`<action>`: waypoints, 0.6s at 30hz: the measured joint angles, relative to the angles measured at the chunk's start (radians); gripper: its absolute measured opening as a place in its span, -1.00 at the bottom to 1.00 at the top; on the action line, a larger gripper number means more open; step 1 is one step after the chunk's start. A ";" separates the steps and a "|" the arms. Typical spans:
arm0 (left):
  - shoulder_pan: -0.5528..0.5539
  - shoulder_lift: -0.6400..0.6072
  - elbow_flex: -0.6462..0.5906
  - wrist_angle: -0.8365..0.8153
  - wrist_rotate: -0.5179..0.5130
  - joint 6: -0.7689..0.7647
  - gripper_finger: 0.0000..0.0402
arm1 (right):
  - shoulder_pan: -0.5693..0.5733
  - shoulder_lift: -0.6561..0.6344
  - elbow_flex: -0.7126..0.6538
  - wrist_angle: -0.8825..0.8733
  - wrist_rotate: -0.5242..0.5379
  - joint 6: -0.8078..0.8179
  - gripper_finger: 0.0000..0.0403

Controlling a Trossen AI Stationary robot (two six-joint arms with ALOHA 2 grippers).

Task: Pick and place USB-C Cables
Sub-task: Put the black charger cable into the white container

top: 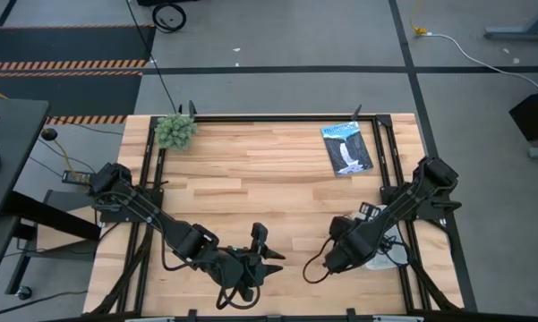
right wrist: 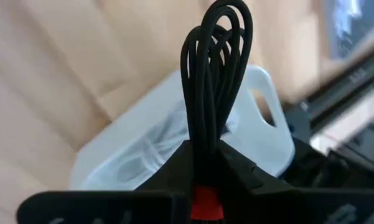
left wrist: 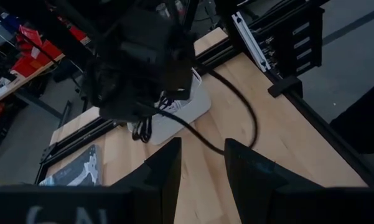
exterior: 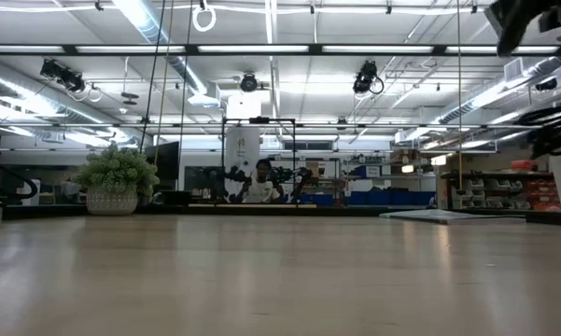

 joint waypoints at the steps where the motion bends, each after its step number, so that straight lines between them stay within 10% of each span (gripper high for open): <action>1: -0.001 0.000 0.000 -0.002 0.000 -0.002 -0.35 | 0.005 0.000 -0.013 -0.008 0.001 0.029 -0.74; 18: 0.000 0.000 0.000 -0.007 0.000 -0.008 -0.35 | 0.161 -0.231 -0.356 0.182 0.021 0.372 -0.68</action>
